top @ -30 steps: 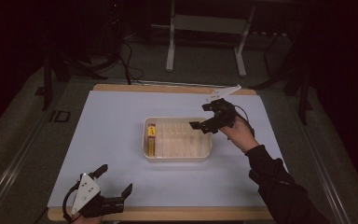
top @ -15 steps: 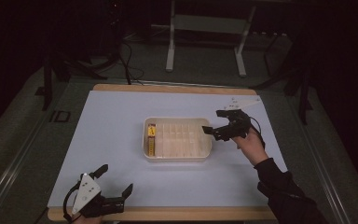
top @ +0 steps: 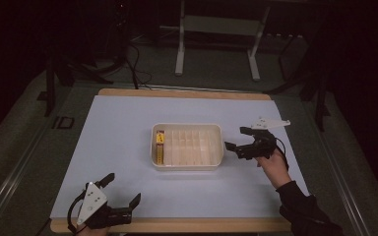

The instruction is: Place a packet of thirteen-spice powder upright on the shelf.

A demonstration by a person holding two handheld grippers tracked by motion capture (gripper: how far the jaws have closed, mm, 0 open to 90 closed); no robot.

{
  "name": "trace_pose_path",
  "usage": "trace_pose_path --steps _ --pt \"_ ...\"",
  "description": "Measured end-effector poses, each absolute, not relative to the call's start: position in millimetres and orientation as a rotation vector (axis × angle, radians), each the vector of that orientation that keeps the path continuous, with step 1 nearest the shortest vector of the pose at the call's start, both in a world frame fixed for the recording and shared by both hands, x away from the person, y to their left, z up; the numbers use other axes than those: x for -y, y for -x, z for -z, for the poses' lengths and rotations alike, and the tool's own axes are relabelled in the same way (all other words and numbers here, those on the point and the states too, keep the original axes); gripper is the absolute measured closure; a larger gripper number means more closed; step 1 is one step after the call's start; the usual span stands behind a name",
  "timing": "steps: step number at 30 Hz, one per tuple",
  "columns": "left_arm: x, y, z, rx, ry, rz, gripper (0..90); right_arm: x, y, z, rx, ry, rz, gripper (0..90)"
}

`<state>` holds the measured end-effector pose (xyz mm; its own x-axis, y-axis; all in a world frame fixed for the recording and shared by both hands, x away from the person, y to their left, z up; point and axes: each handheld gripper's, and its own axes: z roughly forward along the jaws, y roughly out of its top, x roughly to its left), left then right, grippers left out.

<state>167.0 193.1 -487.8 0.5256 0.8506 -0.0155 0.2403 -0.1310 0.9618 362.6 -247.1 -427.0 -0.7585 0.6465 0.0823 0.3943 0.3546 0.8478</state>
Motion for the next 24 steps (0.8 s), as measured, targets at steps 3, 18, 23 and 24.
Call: trace_pose_path --steps 3,18,23,24 --pt "-193 -167 488 -0.937 -1.659 -0.688 0.0 254 -356 439 -2.324 -0.965 -1.364 10.6" --pt "-192 -168 488 -0.93 -1.666 -0.681 0.0 282 -324 464 -2.195 -1.061 -1.327 10.6" --pt "-191 -168 488 -0.927 -1.666 -0.678 0.0 291 -315 469 -2.139 -1.117 -1.333 10.6" --pt "-191 -168 487 -0.927 -1.666 -0.676 0.0 292 -313 470 -2.129 -1.118 -1.317 10.6"
